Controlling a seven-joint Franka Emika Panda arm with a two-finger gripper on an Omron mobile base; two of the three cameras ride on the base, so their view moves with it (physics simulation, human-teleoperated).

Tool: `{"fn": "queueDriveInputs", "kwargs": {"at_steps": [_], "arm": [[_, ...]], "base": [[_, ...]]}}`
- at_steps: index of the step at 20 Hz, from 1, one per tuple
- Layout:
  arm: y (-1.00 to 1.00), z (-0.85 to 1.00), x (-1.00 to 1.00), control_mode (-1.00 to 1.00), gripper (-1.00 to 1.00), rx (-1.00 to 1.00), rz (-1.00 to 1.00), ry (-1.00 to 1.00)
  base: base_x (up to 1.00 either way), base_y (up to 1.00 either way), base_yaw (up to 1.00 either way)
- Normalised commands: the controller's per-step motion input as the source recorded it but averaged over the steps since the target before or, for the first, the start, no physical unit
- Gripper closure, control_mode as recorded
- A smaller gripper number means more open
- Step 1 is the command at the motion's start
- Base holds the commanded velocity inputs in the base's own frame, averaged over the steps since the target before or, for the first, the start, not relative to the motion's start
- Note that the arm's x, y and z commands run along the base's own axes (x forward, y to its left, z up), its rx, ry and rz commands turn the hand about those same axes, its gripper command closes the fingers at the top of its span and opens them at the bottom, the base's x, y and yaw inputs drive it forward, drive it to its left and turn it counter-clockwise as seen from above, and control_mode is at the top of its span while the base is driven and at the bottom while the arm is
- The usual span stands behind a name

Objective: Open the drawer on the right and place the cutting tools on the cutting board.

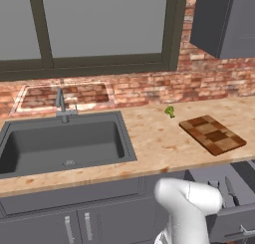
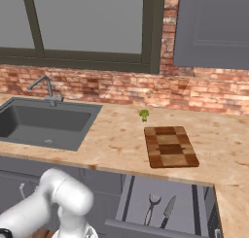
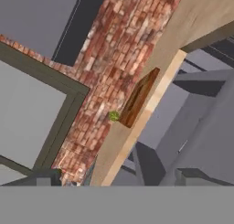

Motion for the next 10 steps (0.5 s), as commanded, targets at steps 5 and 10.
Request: {"fn": "queueDriveInputs", "kwargs": {"at_steps": [5, 10], "arm": [[0.45, 1.0, 0.57, -1.0, -1.0, -0.2, 0.01, 0.22], [0.33, 0.96, 0.8, -1.0, -1.0, -0.18, 0.0, 0.43]], "base": [[0.0, 0.0, 0.0], [0.0, 0.0, 0.0]]}}
